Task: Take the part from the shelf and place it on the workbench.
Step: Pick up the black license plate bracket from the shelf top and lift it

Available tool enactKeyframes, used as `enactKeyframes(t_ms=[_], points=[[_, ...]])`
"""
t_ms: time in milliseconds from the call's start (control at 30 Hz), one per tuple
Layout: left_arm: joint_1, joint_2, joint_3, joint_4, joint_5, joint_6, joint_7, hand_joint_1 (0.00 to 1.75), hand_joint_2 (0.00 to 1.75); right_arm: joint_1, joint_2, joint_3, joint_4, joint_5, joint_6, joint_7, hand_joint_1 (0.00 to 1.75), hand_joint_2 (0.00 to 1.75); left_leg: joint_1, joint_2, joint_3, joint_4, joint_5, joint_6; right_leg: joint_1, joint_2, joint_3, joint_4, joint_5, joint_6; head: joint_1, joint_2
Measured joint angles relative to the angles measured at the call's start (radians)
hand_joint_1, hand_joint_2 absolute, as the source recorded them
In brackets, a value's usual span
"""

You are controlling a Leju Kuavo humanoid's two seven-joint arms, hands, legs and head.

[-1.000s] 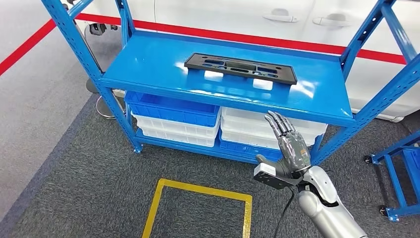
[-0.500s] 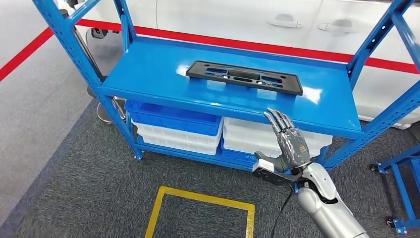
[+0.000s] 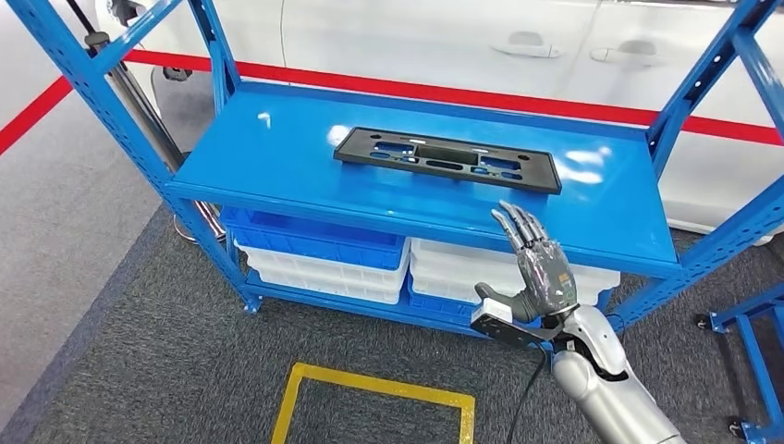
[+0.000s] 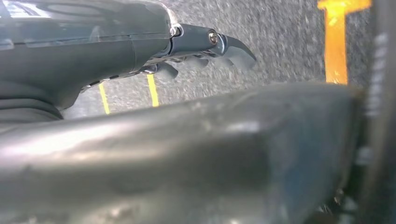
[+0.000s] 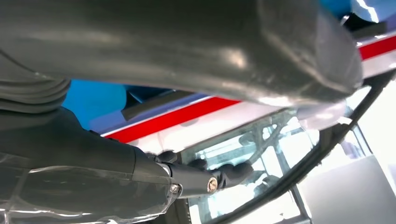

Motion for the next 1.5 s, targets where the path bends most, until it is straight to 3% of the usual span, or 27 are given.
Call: enactKeyframes(t_ms=[67,133,233,267,300,333,400,467,567,633,667,733,767,800,833,900,933,967,1033,1133,1200,1267,1300,1333,1400,1433,1500], points=[[-0.002,0.0,0.0,0.0,0.001,0.0,-0.001,0.0,0.0,0.001,0.0,-0.001,0.0,0.0,0.0,-0.001,0.0,0.0,0.004,-0.001,0.011,-0.023,-0.008,0.007,0.0,-0.001,0.002,-0.003,-0.005,0.01,0.0,0.0],[0.0,0.0,0.0,-0.001,0.003,0.0,0.0,0.0,0.0,-0.002,-0.002,-0.002,0.0,-0.001,-0.001,-0.001,0.0,0.0,0.011,0.001,0.03,-0.043,-0.009,0.014,-0.001,-0.001,-0.015,0.039,-0.026,0.02,0.0,0.0],[0.001,-0.001,0.0,-0.001,0.004,0.0,0.0,0.0,0.0,0.002,-0.006,-0.002,0.004,-0.001,-0.001,0.0,0.0,0.0,0.014,0.002,0.051,-0.051,-0.02,0.023,-0.012,-0.001,-0.132,0.223,-0.079,0.034,0.0,0.0],[0.001,-0.001,0.0,-0.001,0.005,0.0,0.0,0.0,0.0,0.005,-0.007,-0.002,0.006,-0.002,-0.001,0.0,0.0,0.0,0.014,0.002,0.058,-0.051,-0.026,0.023,-0.017,-0.002,-0.168,0.263,-0.075,0.039,0.0,0.0],[0.002,-0.001,0.0,-0.001,0.006,0.0,0.0,0.0,0.0,0.007,-0.007,-0.002,0.008,-0.002,-0.001,0.0,0.0,0.0,0.015,0.001,0.068,-0.05,-0.034,0.021,-0.022,-0.002,-0.187,0.268,-0.051,0.043,0.0,0.0],[0.002,-0.001,0.0,-0.001,0.006,0.0,0.0,0.0,0.0,0.007,-0.007,-0.002,0.009,-0.002,-0.001,0.0,0.0,0.0,0.017,0.0,0.079,-0.049,-0.043,0.018,-0.027,-0.003,-0.187,0.235,-0.008,0.048,0.0,0.0],[0.004,-0.001,0.0,0.0,0.008,0.0,0.0,0.0,0.0,0.007,-0.007,-0.002,0.012,-0.002,-0.001,0.0,0.0,0.0,0.02,-0.001,0.099,-0.045,-0.063,0.006,-0.032,-0.005,-0.152,0.117,0.081,0.054,0.0,0.0],[0.002,0.0,0.0,0.0,0.009,0.0,0.0,0.0,0.0,0.005,-0.007,-0.002,0.014,-0.002,0.0,0.0,0.0,0.0,0.018,-0.002,0.104,-0.04,-0.08,-0.009,-0.029,-0.005,-0.122,0.038,0.1,0.046,0.0,0.0],[-0.001,0.0,0.0,0.0,0.01,0.0,0.0,0.0,0.0,0.004,-0.008,-0.003,0.014,-0.004,0.002,-0.001,0.0,0.0,0.019,0.0,0.108,-0.043,-0.091,-0.026,-0.024,-0.001,-0.112,0.025,0.08,0.021,0.0,0.0],[-0.003,-0.001,0.0,0.0,0.01,0.0,-0.001,0.0,0.0,0.002,-0.008,-0.003,0.013,-0.006,0.003,-0.002,0.0,0.0,0.022,0.001,0.095,0.0,-0.115,-0.034,-0.025,-0.001,-0.101,0.021,0.072,0.006,0.0,0.0],[-0.003,-0.001,0.0,0.0,0.011,0.0,-0.001,0.0,0.0,0.001,-0.008,-0.003,0.013,-0.006,0.003,-0.002,0.0,0.0,0.023,0.001,0.069,0.053,-0.137,-0.037,-0.024,-0.002,-0.095,0.02,0.068,-0.001,0.0,0.0],[-0.003,-0.001,0.0,0.0,0.011,0.0,-0.001,0.0,0.0,0.001,-0.008,-0.003,0.013,-0.007,0.003,-0.002,0.0,0.0,0.023,0.001,-0.017,0.198,-0.185,-0.038,-0.019,-0.003,-0.084,0.019,0.057,-0.01,0.0,0.0],[-0.002,-0.001,0.0,0.0,0.011,0.0,-0.001,0.0,0.0,0.002,-0.007,-0.003,0.014,-0.008,0.003,-0.002,0.0,0.0,0.023,0.001,-0.055,0.249,-0.191,-0.037,-0.016,-0.003,-0.078,0.019,0.052,-0.013,0.0,0.0],[0.0,-0.001,0.0,0.0,0.011,0.0,-0.001,0.0,0.0,0.002,-0.007,-0.003,0.014,-0.008,0.003,-0.002,0.0,0.0,0.022,0.001,-0.078,0.267,-0.175,-0.035,-0.013,-0.002,-0.069,0.019,0.045,-0.014,0.0,0.0],[0.001,-0.001,0.0,0.0,0.011,0.0,-0.001,0.0,0.0,0.002,-0.007,-0.003,0.014,-0.008,0.003,-0.002,0.0,0.0,0.021,0.001,-0.081,0.244,-0.14,-0.03,-0.011,-0.001,-0.059,0.02,0.038,-0.014,0.0,0.0],[0.004,0.0,0.0,0.0,0.011,0.0,0.0,0.0,0.0,0.002,-0.007,-0.003,0.014,-0.008,0.003,-0.002,0.0,0.0,0.015,0.001,-0.049,0.123,-0.042,-0.013,-0.007,0.001,-0.037,0.019,0.022,-0.013,0.0,0.0],[0.004,0.001,0.0,0.0,0.011,0.0,0.0,0.0,0.0,0.001,-0.007,-0.003,0.015,-0.009,0.004,-0.002,0.0,0.0,0.011,0.001,-0.03,0.068,-0.01,-0.004,-0.005,0.002,-0.031,0.02,0.015,-0.01,0.0,0.0],[0.004,0.002,0.0,0.001,0.011,0.001,0.0,0.0,0.0,0.001,-0.007,-0.003,0.015,-0.01,0.005,-0.003,0.0,0.0,0.007,0.002,-0.016,0.028,0.003,0.002,-0.005,0.002,-0.029,0.02,0.011,-0.006,0.0,0.0],[0.001,0.002,0.0,0.001,0.011,0.0,-0.001,0.0,0.0,0.001,-0.007,-0.003,0.016,-0.011,0.006,-0.004,0.0,0.0,0.002,0.002,-0.008,0.001,-0.005,0.006,-0.005,0.001,-0.031,0.017,0.008,0.004,0.0,0.0],[0.001,0.001,0.0,0.001,0.011,0.0,-0.001,0.0,0.0,-0.001,-0.008,-0.004,0.013,-0.011,0.006,-0.006,0.0,0.0,0.011,0.002,0.017,-0.031,-0.008,0.012,-0.005,-0.001,-0.033,0.034,-0.009,0.019,0.0,0.0],[0.002,0.001,0.0,0.0,0.011,0.0,-0.001,0.0,0.0,-0.002,-0.009,-0.004,0.013,-0.012,0.006,-0.008,0.0,0.0,0.015,0.003,0.035,-0.044,-0.011,0.019,-0.009,-0.001,-0.083,0.132,-0.049,0.027,0.0,0.0],[0.001,0.0,0.0,0.0,0.011,0.0,-0.001,0.0,0.0,0.004,-0.01,-0.004,0.014,-0.012,0.006,-0.008,0.0,0.0,0.014,0.002,0.046,-0.045,-0.02,0.023,-0.014,-0.001,-0.163,0.252,-0.08,0.034,0.0,0.0],[0.001,0.0,0.0,0.0,0.011,0.0,-0.001,0.0,0.0,0.007,-0.01,-0.004,0.014,-0.012,0.006,-0.008,0.0,0.0,0.014,0.002,0.053,-0.045,-0.026,0.023,-0.018,-0.002,-0.189,0.277,-0.071,0.037,0.0,0.0],[0.001,0.0,0.0,0.0,0.011,0.0,-0.001,0.0,0.0,0.009,-0.01,-0.005,0.014,-0.012,0.006,-0.008,0.0,0.0,0.015,0.001,0.062,-0.045,-0.033,0.022,-0.02,-0.002,-0.196,0.263,-0.041,0.039,0.0,0.0],[0.002,-0.002,0.0,0.0,0.011,0.0,-0.001,0.0,0.0,0.01,-0.01,-0.005,0.014,-0.012,0.006,-0.008,0.0,0.0,0.016,0.0,0.081,-0.043,-0.05,0.014,-0.026,-0.004,-0.16,0.15,0.049,0.042,0.0,0.0],[0.002,-0.002,0.0,0.0,0.011,0.0,-0.001,0.0,0.0,0.009,-0.01,-0.005,0.014,-0.014,0.007,-0.008,0.0,0.0,0.014,0.0,0.087,-0.04,-0.059,0.008,-0.025,-0.005,-0.138,0.091,0.079,0.041,0.0,0.0],[0.0,-0.003,0.0,0.0,0.011,0.0,0.0,0.0,0.0,0.01,-0.01,-0.005,0.013,-0.021,0.013,-0.01,0.0,0.0,0.011,-0.001,0.088,-0.037,-0.07,-0.005,-0.022,-0.005,-0.116,0.034,0.088,0.032,0.0,0.0]])
